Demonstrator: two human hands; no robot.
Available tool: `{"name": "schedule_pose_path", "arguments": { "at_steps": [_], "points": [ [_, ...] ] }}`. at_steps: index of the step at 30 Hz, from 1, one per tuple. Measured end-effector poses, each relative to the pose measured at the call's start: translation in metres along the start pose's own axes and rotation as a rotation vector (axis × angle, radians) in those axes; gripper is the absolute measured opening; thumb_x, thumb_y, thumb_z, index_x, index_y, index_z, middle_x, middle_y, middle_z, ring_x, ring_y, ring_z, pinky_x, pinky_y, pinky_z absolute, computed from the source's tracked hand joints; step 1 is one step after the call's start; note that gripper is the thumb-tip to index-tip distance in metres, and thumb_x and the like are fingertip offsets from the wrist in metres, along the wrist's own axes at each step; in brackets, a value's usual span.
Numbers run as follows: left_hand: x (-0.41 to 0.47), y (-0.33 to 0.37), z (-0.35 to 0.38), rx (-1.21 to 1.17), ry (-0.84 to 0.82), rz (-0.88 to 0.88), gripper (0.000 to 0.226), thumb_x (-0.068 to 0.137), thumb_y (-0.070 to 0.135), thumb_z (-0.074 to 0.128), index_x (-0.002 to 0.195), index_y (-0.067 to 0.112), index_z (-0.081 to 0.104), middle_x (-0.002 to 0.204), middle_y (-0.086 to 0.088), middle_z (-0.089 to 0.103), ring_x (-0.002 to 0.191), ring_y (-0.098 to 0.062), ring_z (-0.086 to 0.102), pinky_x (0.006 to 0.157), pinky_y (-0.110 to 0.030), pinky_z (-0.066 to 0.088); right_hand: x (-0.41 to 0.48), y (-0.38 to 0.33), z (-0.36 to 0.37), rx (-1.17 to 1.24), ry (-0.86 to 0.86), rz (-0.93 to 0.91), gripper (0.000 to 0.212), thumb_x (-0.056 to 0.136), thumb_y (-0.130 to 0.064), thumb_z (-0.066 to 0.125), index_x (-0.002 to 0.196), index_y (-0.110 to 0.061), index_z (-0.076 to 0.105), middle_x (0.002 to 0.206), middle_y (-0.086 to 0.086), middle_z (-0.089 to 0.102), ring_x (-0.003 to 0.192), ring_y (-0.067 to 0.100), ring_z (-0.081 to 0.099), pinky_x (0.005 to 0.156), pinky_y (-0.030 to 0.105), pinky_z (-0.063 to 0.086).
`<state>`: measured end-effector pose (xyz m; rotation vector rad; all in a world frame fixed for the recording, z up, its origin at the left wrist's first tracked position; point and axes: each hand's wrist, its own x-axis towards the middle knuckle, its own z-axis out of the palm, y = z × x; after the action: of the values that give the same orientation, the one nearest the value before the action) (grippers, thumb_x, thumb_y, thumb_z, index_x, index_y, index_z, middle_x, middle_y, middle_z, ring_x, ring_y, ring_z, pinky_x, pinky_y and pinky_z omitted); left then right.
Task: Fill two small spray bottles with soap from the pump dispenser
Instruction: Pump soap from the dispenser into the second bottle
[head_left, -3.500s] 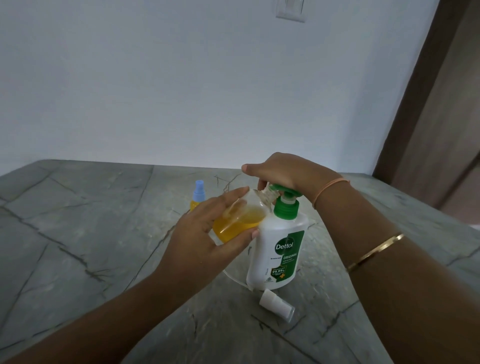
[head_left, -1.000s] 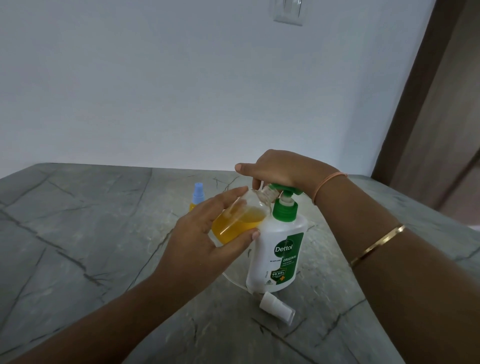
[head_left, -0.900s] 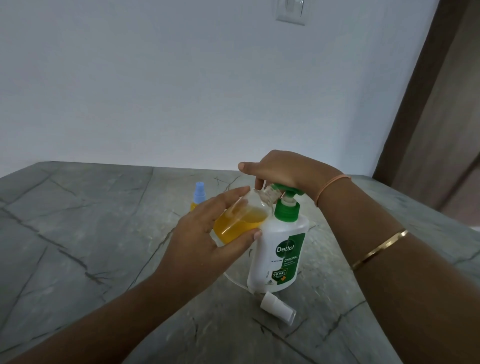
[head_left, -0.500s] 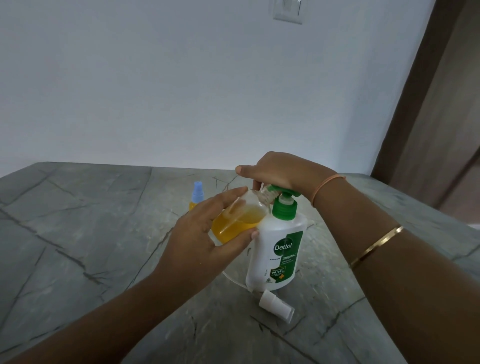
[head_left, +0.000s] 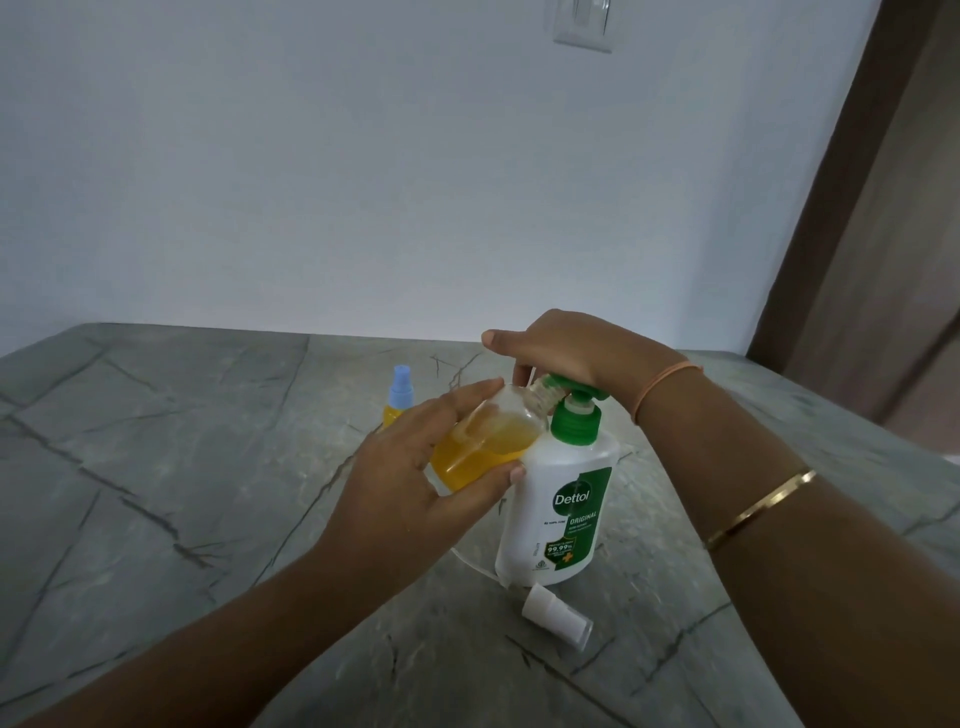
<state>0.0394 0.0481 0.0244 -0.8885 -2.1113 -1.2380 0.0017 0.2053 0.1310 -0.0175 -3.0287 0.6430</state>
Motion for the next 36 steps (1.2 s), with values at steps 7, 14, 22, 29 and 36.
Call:
{"name": "schedule_pose_path", "arguments": {
  "at_steps": [7, 14, 22, 29, 36],
  "points": [
    [0.0013, 0.0017, 0.0010, 0.005, 0.008, -0.019, 0.051, 0.066, 0.065, 0.054, 0.112, 0.062, 0.034, 0.106, 0.044, 0.042, 0.102, 0.015, 0.048, 0.082, -0.022, 0.049, -0.0001, -0.0040, -0.0062, -0.035, 0.014, -0.036, 0.059, 0.093, -0.055, 0.039, 0.101, -0.003, 0.068, 0.087, 0.008, 0.069, 0.054, 0.013, 0.054, 0.049, 0.022, 0.037],
    [0.0023, 0.0019, 0.0017, 0.007, 0.019, -0.007, 0.052, 0.067, 0.062, 0.059, 0.112, 0.061, 0.035, 0.106, 0.043, 0.042, 0.103, 0.016, 0.048, 0.081, -0.019, 0.048, -0.0009, -0.0043, -0.0062, -0.024, -0.013, 0.001, 0.054, 0.093, -0.056, 0.038, 0.100, -0.008, 0.063, 0.077, 0.000, 0.060, 0.053, 0.008, 0.053, 0.048, 0.021, 0.035],
    [0.0004, 0.0001, 0.0025, 0.021, 0.003, 0.011, 0.051, 0.070, 0.063, 0.052, 0.117, 0.055, 0.035, 0.106, 0.041, 0.044, 0.106, 0.019, 0.043, 0.076, -0.010, 0.041, -0.0034, -0.0013, -0.0005, 0.023, -0.024, 0.022, 0.052, 0.093, -0.055, 0.038, 0.103, -0.009, 0.061, 0.075, -0.003, 0.057, 0.057, 0.009, 0.053, 0.049, 0.022, 0.035],
    [0.0024, 0.0023, 0.0020, 0.008, 0.016, 0.008, 0.053, 0.067, 0.060, 0.059, 0.114, 0.057, 0.034, 0.105, 0.042, 0.042, 0.103, 0.022, 0.043, 0.075, -0.010, 0.042, -0.0037, -0.0026, -0.0074, -0.002, 0.028, -0.023, 0.054, 0.094, -0.054, 0.038, 0.096, -0.006, 0.064, 0.076, 0.001, 0.061, 0.052, 0.010, 0.053, 0.048, 0.022, 0.035],
    [0.0035, 0.0031, 0.0009, 0.049, 0.046, 0.046, 0.055, 0.070, 0.060, 0.057, 0.120, 0.048, 0.037, 0.106, 0.041, 0.041, 0.103, 0.024, 0.042, 0.072, 0.004, 0.038, -0.0041, -0.0039, -0.0058, -0.006, 0.020, -0.002, 0.055, 0.094, -0.054, 0.037, 0.101, -0.007, 0.063, 0.073, 0.000, 0.061, 0.054, 0.009, 0.054, 0.049, 0.023, 0.036]
  ]
}}
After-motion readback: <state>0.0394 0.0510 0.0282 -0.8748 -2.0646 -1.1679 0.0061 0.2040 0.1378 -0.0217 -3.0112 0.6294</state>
